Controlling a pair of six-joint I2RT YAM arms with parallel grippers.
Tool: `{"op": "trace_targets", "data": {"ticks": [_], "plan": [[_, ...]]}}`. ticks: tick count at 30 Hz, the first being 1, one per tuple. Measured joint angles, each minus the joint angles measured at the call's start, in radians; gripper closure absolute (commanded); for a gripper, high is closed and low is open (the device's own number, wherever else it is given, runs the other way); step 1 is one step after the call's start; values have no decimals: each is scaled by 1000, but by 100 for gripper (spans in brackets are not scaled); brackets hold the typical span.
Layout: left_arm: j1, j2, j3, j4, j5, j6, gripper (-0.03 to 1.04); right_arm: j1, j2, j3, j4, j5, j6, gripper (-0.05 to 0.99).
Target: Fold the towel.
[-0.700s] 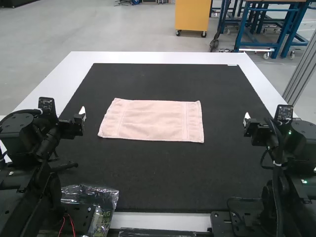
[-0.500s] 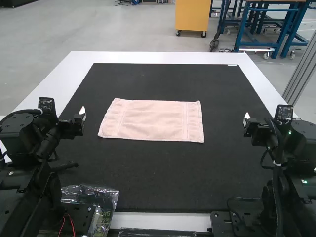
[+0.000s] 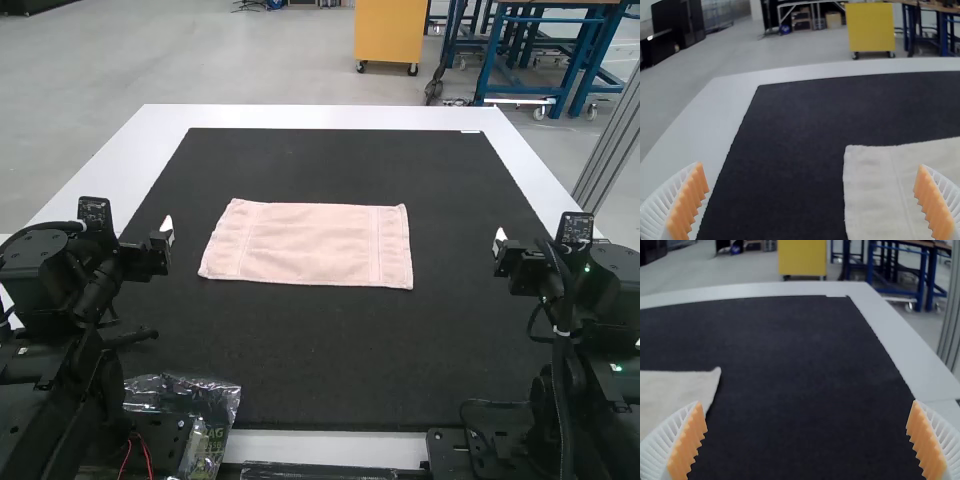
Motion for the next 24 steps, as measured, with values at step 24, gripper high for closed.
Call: {"op": "trace_targets", "data": {"ticks": [24], "plan": [[0, 0, 0, 281, -37, 248, 6, -1, 0, 0, 283, -71, -414, 2]]}}
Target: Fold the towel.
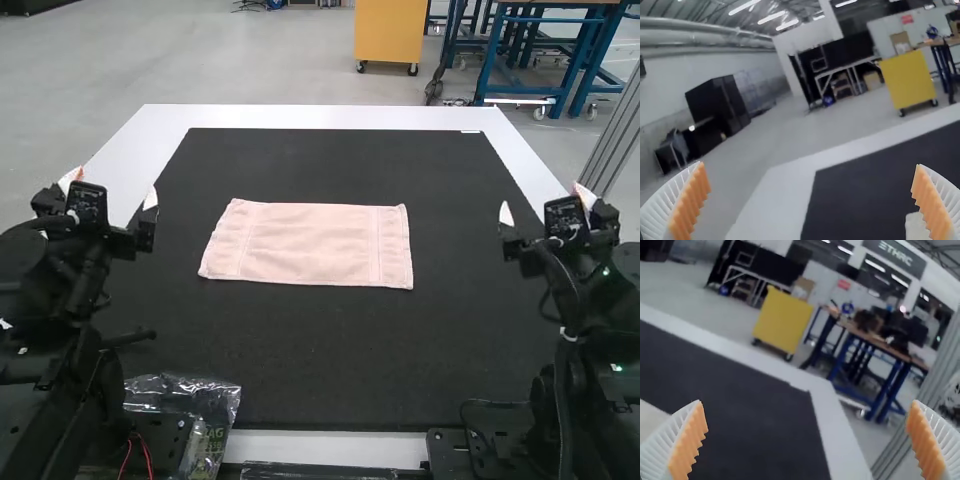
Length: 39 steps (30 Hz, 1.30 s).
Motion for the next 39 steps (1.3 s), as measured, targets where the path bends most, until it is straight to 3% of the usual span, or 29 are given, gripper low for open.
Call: {"op": "trace_targets", "data": {"ticks": [5, 8, 10, 13, 17, 22, 26, 31, 39], "plan": [[0, 8, 33, -48, 1, 13, 6, 0, 24, 47, -10, -20, 13, 2], [0, 92, 139, -49, 1, -11, 6, -1, 140, 178, -14, -25, 75, 2], [0, 201, 234, -36, 1, -60, 6, -1, 271, 286, -10, -29, 135, 2], [0, 438, 399, -34, 9, -174, 6, -1, 528, 460, -28, -29, 238, 2], [0, 760, 564, -43, 16, -301, 7, -1, 850, 639, -145, -58, 363, 2], [0, 1123, 681, -129, 41, -381, 9, 0, 1189, 756, -291, -152, 461, 2], [0, 1285, 695, -143, 125, -414, 7, 16, 1353, 759, -308, -224, 499, 3], [0, 1424, 715, -112, 224, -436, 6, 68, 1433, 751, -214, -254, 518, 2], [0, 1646, 763, -48, 278, -389, 6, 170, 1551, 753, -76, -252, 528, 3]]}}
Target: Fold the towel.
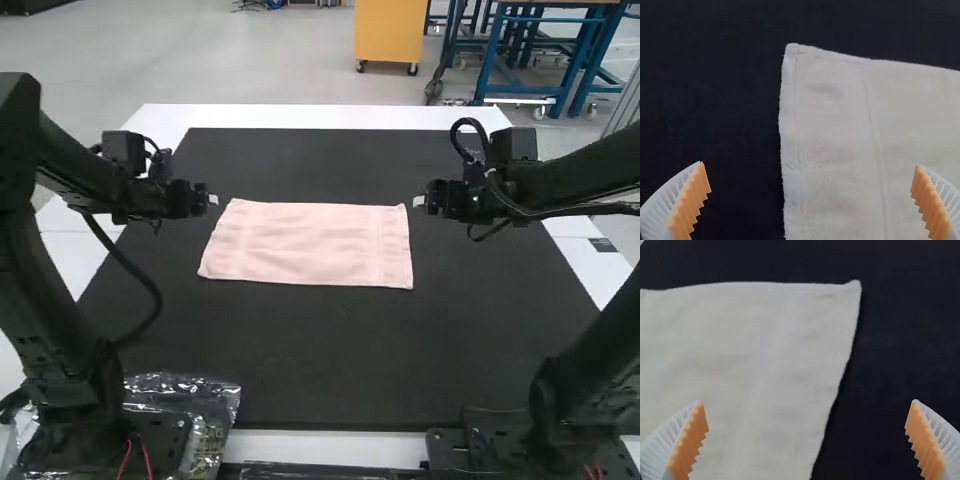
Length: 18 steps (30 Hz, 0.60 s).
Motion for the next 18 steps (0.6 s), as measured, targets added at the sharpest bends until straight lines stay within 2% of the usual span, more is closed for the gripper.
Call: {"op": "trace_targets", "data": {"ticks": [5, 13, 18], "plan": [[0, 110, 51, 35, 0, 43, 6, 40, 116, 35, 41, 11, 3, 3], [0, 242, 132, 45, -5, 126, 6, 63, 232, 114, 108, 35, 9, 3], [0, 309, 182, 45, -5, 160, 6, 69, 315, 157, 134, 47, 10, 3]]}}
